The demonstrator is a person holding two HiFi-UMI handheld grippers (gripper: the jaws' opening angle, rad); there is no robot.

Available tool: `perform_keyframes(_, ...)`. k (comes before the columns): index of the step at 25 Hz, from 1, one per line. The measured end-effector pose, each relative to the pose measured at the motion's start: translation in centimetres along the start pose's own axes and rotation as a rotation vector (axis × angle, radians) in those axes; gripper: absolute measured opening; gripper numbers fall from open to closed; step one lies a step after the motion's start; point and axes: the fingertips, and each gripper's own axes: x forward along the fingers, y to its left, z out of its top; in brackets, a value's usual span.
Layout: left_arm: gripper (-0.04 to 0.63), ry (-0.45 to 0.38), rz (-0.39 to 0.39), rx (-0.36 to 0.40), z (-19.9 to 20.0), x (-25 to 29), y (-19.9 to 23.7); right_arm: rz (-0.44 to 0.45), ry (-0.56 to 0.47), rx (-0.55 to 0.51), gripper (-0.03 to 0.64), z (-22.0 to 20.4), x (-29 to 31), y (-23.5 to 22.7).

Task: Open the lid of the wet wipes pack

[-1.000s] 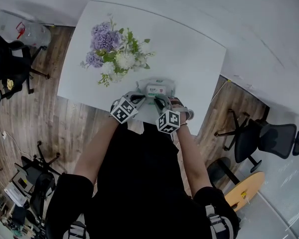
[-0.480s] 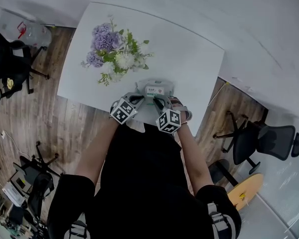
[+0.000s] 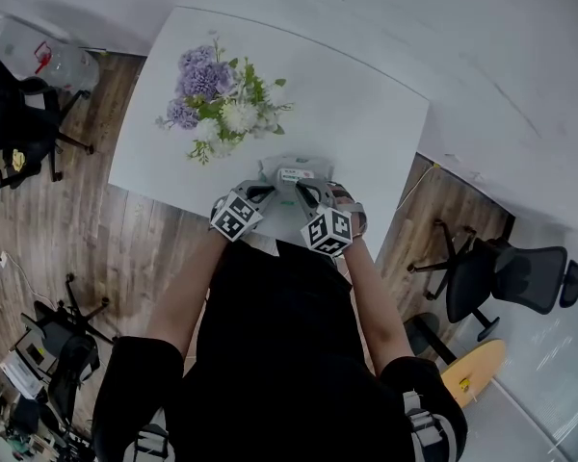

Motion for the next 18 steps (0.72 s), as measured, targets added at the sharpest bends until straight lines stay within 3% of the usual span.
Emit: perform_keyframes(18,0.023,-0.009,0.014,-0.022,0.1,0.0,0.0,-0.032,-0.037,0.029,0.032,1.0,1.2,-4.7)
